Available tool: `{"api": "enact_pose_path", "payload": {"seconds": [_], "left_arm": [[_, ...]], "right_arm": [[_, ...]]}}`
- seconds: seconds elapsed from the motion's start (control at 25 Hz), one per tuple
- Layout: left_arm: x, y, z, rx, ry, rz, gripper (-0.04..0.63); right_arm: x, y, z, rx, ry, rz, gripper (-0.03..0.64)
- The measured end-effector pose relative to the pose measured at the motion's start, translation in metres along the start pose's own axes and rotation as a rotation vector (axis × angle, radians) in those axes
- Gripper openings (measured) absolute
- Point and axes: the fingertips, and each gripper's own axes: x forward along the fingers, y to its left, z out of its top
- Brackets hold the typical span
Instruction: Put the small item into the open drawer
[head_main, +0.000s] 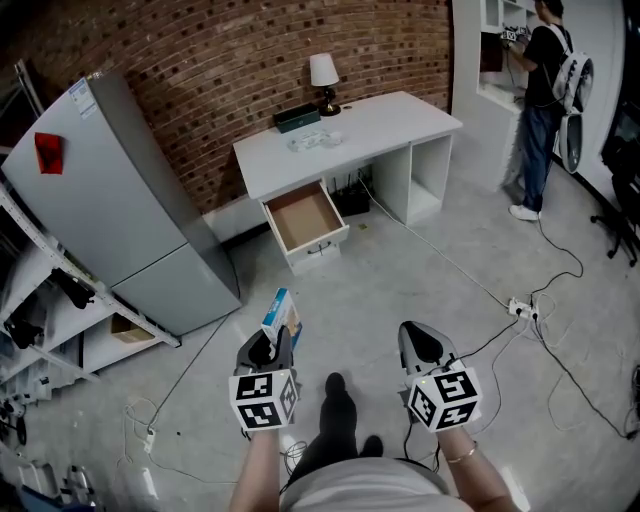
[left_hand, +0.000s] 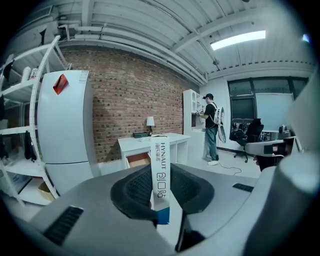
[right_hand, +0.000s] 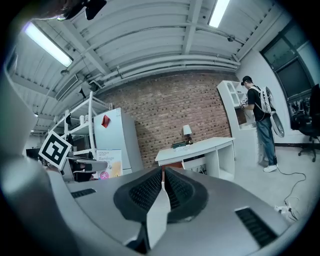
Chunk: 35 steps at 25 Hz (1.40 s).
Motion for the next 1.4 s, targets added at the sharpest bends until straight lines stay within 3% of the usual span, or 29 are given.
{"api": "enact_pose_path", "payload": {"seconds": [0.28, 0.68, 1.08, 1.4], "left_arm": [[0.057, 0.028, 0.012, 0.008, 0.015, -0.006, 0.097], [0.183, 0.084, 0.031, 0.006, 0.041, -0.032, 0.097], [0.297, 0.165, 0.065, 0.001, 0.06, -0.053, 0.097], [0.358, 0.204, 0.078, -0.008, 0.066, -0.06, 0.097]], "right_arm": [[0.063, -0.008, 0.008, 0.013, 0.014, 0.005, 0.021], [0.193, -0.036, 0.017, 0.03, 0.051, -0.021, 0.048], [0.335, -0.035, 0.04, 0.017, 0.074, -0.035, 0.048], [0.41, -0.031, 0.051, 0.014, 0.08, -0.025, 0.052]]}}
